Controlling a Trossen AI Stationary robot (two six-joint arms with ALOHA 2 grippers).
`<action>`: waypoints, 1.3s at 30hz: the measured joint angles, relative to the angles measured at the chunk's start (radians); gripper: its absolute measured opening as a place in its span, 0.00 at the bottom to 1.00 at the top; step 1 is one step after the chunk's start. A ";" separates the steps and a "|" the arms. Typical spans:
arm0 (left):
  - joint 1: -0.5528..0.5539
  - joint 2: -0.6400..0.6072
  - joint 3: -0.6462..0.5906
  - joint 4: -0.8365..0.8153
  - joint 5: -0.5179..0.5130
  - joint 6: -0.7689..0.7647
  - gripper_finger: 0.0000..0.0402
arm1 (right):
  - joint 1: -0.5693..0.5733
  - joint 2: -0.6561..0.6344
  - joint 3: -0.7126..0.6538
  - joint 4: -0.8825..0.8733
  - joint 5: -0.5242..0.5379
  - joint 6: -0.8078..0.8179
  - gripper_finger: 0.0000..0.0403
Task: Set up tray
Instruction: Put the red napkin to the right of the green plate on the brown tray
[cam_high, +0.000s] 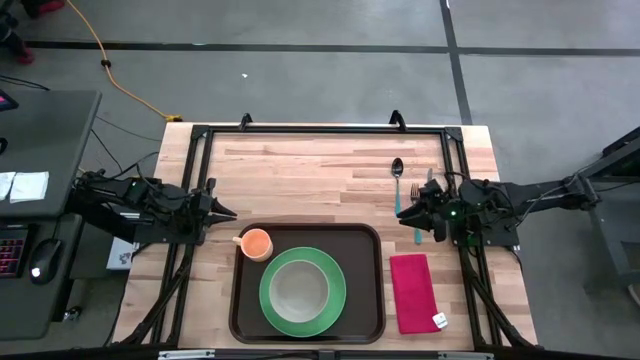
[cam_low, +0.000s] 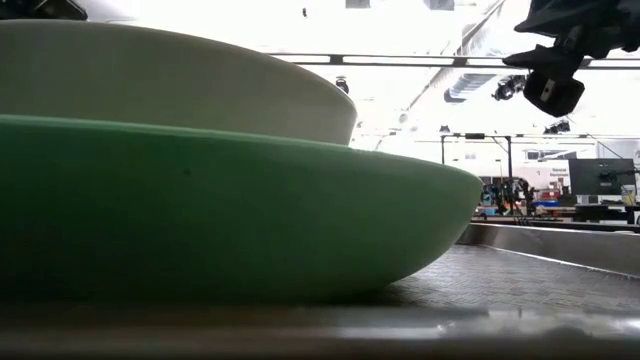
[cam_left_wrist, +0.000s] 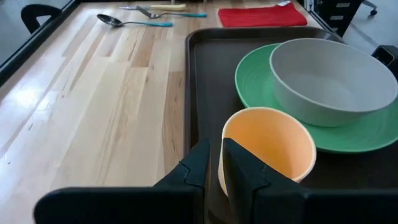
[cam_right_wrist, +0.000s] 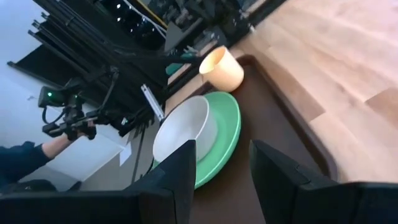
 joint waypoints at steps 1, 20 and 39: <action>0.000 0.000 0.000 -0.002 0.000 0.000 0.18 | 0.000 0.009 0.000 0.002 -0.010 0.012 0.32; 0.000 0.000 0.000 -0.062 -0.002 -0.023 0.18 | 0.048 0.167 0.063 0.051 -0.207 0.225 0.32; 0.000 0.000 0.000 -0.056 -0.012 -0.019 0.18 | 0.346 0.405 0.151 0.005 -0.196 0.662 0.32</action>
